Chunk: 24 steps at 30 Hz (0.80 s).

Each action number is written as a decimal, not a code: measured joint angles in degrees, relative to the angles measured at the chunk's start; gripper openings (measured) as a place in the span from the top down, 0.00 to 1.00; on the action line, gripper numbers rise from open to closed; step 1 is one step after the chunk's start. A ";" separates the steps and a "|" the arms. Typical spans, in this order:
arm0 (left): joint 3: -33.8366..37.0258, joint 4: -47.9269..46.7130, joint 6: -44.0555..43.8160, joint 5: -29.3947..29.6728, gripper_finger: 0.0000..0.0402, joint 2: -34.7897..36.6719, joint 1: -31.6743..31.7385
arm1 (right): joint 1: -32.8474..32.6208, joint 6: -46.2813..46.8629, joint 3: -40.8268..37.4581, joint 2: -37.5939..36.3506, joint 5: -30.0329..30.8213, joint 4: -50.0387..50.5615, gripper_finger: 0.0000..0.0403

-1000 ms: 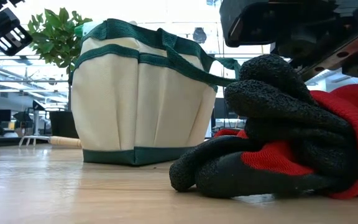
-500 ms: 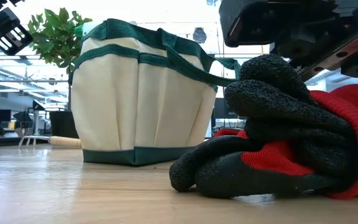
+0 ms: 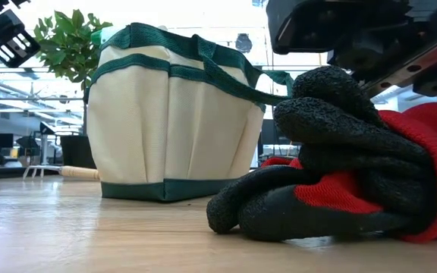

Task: Pick & Place Garden tools in Gardening bag
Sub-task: Put the gloves into the gardening bag

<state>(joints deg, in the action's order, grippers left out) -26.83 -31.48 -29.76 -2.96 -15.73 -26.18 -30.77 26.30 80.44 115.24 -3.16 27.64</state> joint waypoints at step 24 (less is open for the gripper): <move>0.00 0.02 -0.11 -0.02 0.53 0.00 -0.01 | 0.05 2.97 0.00 0.00 0.20 -0.06 0.03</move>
<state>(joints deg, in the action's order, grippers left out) -26.83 -31.46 -29.87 -2.98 -15.73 -26.20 -30.72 29.27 80.44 115.24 -2.96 27.58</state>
